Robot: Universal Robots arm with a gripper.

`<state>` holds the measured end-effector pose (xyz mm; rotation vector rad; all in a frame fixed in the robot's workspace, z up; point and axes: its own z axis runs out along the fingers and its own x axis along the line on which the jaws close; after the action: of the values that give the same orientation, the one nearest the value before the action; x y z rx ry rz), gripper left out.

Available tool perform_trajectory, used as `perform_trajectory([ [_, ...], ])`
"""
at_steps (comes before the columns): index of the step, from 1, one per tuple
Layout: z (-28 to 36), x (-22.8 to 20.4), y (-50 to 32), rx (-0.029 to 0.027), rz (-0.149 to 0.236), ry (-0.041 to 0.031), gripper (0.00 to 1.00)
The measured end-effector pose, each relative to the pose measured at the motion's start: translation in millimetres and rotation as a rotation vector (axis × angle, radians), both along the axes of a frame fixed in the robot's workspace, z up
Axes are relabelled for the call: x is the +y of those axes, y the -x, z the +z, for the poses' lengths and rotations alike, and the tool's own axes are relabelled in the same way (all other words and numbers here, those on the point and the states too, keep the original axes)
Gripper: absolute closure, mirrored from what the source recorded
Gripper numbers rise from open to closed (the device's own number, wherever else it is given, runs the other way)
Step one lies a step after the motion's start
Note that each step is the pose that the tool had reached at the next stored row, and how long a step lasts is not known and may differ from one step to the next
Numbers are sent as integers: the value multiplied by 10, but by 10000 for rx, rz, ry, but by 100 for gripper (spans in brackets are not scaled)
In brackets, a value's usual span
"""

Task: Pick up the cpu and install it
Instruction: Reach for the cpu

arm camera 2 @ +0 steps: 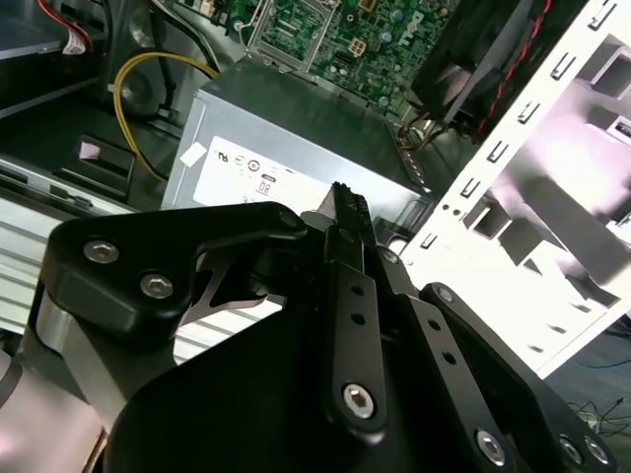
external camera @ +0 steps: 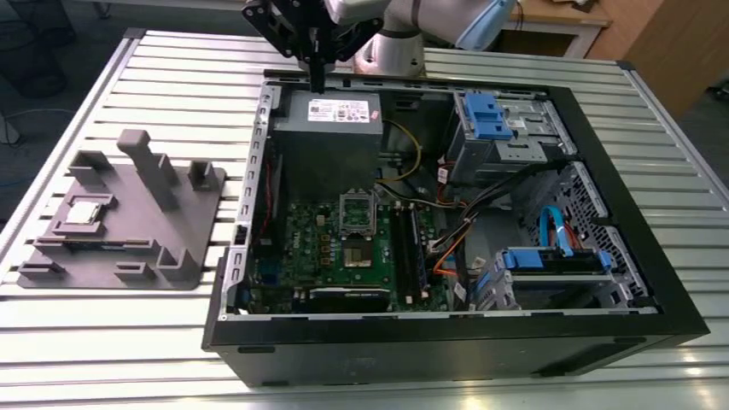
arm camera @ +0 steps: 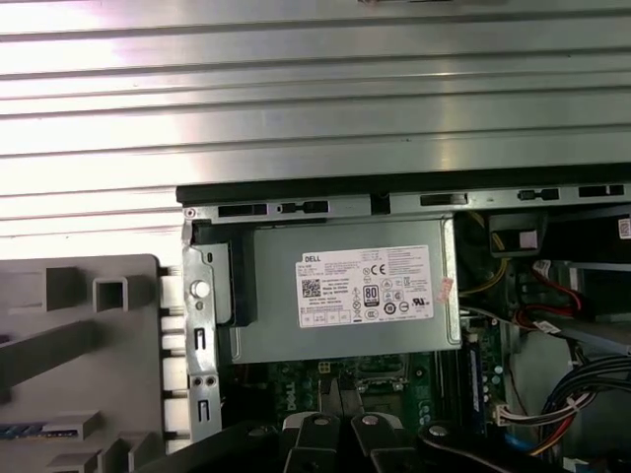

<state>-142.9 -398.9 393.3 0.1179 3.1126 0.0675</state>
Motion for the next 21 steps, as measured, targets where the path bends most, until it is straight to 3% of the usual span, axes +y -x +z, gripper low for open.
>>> perform_trajectory([
  [6, -1, 0, 96, -1, -1, -1, 89],
  [15, -1, -1, 120, -1, -2, -1, 89],
  [21, -5, 0, 241, -1, -1, -1, 89],
])
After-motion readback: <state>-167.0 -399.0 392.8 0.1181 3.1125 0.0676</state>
